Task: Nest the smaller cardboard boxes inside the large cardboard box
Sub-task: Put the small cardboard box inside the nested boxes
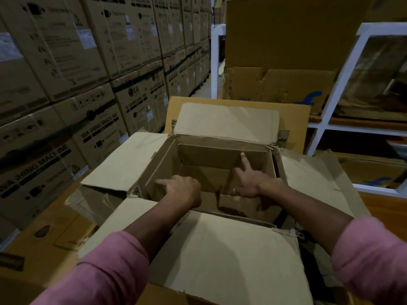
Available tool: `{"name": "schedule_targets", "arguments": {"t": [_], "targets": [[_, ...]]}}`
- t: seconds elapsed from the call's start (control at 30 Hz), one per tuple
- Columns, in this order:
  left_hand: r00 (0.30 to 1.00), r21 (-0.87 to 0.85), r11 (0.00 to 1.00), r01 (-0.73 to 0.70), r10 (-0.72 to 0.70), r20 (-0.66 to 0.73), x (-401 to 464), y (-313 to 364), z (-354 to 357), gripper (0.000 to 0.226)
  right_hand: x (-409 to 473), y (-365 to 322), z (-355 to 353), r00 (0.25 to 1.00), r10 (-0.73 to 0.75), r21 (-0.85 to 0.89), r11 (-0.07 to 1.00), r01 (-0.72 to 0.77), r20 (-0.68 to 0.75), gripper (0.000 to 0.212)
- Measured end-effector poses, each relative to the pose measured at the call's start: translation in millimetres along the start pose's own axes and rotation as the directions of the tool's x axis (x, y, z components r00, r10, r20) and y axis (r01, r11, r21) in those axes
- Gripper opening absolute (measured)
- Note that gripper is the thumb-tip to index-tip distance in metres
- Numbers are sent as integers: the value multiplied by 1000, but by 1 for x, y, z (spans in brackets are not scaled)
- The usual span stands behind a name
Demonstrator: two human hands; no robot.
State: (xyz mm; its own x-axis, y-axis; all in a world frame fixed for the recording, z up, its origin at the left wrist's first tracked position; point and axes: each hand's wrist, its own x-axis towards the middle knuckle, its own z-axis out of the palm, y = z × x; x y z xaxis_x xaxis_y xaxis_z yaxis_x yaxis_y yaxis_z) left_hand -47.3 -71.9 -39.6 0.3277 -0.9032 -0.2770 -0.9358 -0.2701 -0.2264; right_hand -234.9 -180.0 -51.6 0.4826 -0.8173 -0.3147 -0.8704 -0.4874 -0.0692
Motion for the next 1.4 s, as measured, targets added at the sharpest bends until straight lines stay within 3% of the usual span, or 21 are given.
{"name": "schedule_targets", "arguments": {"t": [0.1,0.23,0.3,0.43,0.6,0.83,1.03,1.2,1.4], "targets": [[985,-111,989,97,-80,152,9,-10,8,44,16,10,-10,999,25,25,999,-25,23,80],[966,-105,992,68,-39,257,4,-6,9,47,28,11,-7,998,17,37,999,-19,54,85],[974,-96,993,72,-49,223,4,-5,11,41,30,9,-5,997,19,29,999,-22,73,87],[1000,-58,998,-16,17,16,2,-8,11,31,31,5,-8,997,32,-24,999,-30,76,83],[970,-159,970,-185,154,-190,-4,-9,5,28,18,-4,-25,998,40,-199,979,-47,-42,71],[932,-123,953,-277,236,-277,-5,-8,4,32,9,1,-31,993,8,-288,957,-43,-120,63],[921,-132,959,-253,196,-336,-6,-9,7,33,1,12,-30,962,-30,-314,948,-59,-270,52],[932,-155,966,-209,148,-332,-6,-10,8,33,-2,22,-31,932,-18,-233,970,-72,-363,43],[947,-197,969,-152,85,-309,-4,-14,9,33,-5,26,-35,921,6,-119,991,-57,-390,55]]}}
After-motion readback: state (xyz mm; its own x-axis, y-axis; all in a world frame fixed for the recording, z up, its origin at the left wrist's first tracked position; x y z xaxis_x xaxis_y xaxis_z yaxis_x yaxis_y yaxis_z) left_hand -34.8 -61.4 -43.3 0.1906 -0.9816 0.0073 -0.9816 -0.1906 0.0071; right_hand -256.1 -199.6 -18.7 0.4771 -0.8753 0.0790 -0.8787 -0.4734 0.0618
